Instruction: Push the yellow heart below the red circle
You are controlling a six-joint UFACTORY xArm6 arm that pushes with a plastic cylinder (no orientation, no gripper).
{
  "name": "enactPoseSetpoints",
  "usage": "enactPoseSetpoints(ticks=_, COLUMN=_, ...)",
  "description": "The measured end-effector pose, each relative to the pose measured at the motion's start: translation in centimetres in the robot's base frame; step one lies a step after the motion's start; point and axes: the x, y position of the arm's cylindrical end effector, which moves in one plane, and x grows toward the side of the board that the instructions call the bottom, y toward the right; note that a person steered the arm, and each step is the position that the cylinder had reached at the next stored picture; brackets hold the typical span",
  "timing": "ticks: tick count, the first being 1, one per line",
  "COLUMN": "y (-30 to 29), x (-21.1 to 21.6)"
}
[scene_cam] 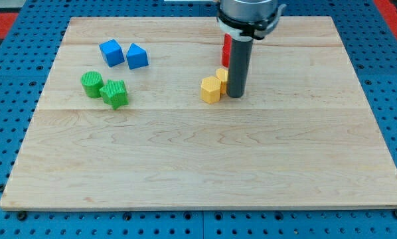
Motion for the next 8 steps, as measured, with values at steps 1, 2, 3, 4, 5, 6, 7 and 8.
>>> enactPoseSetpoints(ticks=1, y=-0.9, x=-0.7)
enactPoseSetpoints(ticks=2, y=-1.7, x=1.2)
enactPoseSetpoints(ticks=3, y=-6.3, x=1.2)
enactPoseSetpoints(ticks=4, y=-6.5, x=-1.0)
enactPoseSetpoints(ticks=5, y=-6.3, x=-2.5)
enactPoseSetpoints(ticks=6, y=-4.2, x=-2.4)
enactPoseSetpoints(ticks=7, y=-3.5, x=-2.4)
enactPoseSetpoints(ticks=8, y=-3.4, x=-2.6)
